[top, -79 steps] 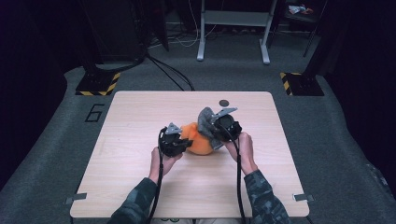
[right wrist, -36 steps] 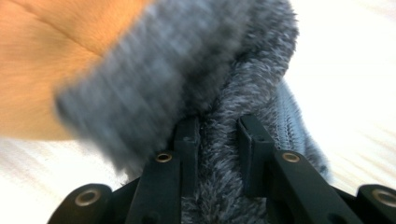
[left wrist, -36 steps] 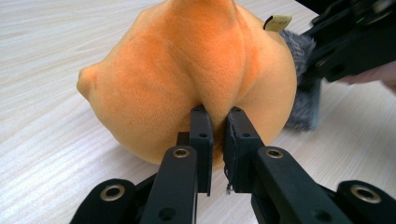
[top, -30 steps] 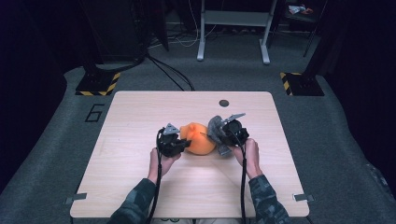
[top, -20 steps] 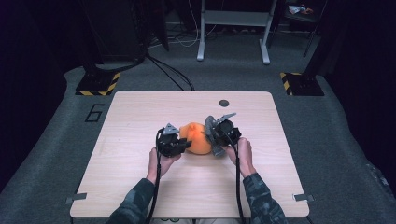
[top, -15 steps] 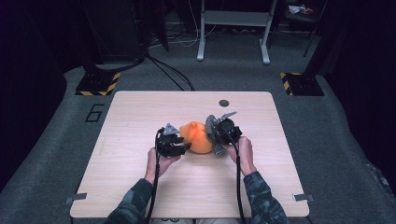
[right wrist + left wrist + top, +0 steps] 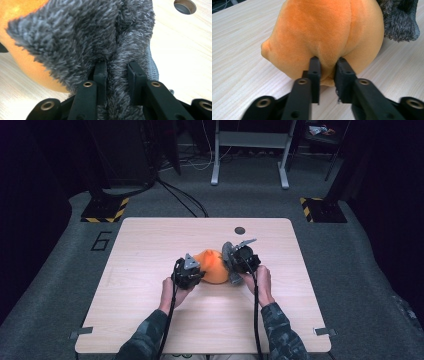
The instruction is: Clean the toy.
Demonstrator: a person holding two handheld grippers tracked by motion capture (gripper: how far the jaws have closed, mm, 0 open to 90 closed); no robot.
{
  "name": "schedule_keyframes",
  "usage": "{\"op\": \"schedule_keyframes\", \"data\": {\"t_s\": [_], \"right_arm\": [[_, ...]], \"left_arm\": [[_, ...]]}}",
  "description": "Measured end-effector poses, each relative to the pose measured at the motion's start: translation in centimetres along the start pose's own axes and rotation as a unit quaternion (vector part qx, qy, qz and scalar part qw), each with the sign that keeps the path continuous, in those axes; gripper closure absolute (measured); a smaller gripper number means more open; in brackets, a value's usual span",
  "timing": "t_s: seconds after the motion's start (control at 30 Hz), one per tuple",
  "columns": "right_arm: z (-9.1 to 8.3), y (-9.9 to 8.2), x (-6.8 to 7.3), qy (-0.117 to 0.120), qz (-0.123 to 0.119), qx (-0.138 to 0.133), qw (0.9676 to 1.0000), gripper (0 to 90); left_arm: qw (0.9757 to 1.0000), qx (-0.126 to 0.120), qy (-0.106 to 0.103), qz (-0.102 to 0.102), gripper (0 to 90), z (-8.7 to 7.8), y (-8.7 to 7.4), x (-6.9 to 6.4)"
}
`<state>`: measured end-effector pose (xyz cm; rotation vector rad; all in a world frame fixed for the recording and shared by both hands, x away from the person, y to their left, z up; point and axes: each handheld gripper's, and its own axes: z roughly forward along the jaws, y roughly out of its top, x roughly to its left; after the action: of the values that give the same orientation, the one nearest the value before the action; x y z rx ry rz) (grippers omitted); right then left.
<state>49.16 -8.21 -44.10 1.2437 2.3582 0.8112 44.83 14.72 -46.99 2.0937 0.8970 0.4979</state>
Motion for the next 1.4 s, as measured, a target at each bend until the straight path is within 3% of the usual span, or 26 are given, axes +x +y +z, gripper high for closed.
{"op": "schedule_keyframes", "data": {"t_s": [0.13, 0.27, 0.43, 0.47, 0.57, 0.67, 0.7, 0.77, 0.97, 1.27, 1.4], "right_arm": [[-0.7, -0.2, -0.2, -0.002, 0.008, -0.011, 0.9999, 71.9], [-1.9, -0.2, 0.0, -0.008, 0.004, -0.028, 0.9996, 71.9], [-3.8, 0.7, 1.4, -0.014, -0.022, -0.051, 0.9983, 71.9], [-4.2, 1.1, 1.7, -0.014, -0.039, -0.059, 0.9974, 71.8], [-4.9, 1.9, 3.1, -0.016, -0.058, -0.066, 0.996, 71.8], [-4.5, 2.5, 4.5, -0.016, -0.09, -0.065, 0.9936, 71.5], [-4.3, 2.6, 4.9, -0.016, -0.086, -0.057, 0.9946, 71.5], [-3.4, 2.6, 5.3, -0.025, -0.103, -0.052, 0.993, 71.4], [-2.6, 2.4, 4.6, -0.01, -0.094, -0.048, 0.9944, 71.5], [-2.1, 1.1, 2.9, -0.017, -0.077, -0.03, 0.9965, 71.7], [-1.8, 0.3, 2.2, -0.019, -0.061, -0.01, 0.9979, 71.8]], "left_arm": [[0.9996, -0.006, -0.016, -0.022, 82.3, -0.3, 0.0, 0.3], [0.9978, -0.018, -0.038, -0.052, 83.0, -0.8, 0.2, 0.6], [0.9955, -0.026, -0.057, -0.071, 83.1, -1.3, 0.8, 0.3], [0.9956, -0.025, -0.058, -0.069, 83.1, -1.4, 0.9, 0.3], [0.9952, -0.025, -0.061, -0.073, 83.0, -1.4, 1.0, 0.1], [0.9949, -0.026, -0.064, -0.074, 82.9, -1.2, 1.0, 0.2], [0.9952, -0.021, -0.061, -0.074, 82.8, -1.2, 1.0, 0.2], [0.9954, -0.014, -0.057, -0.076, 82.5, -1.0, 0.7, 0.6], [0.9949, -0.014, -0.059, -0.08, 81.7, -0.8, 0.5, 0.7], [0.9939, -0.021, -0.057, -0.092, 81.2, -0.7, 0.3, 1.0], [0.9942, -0.019, -0.055, -0.091, 81.3, -0.7, 0.2, 1.1]]}}
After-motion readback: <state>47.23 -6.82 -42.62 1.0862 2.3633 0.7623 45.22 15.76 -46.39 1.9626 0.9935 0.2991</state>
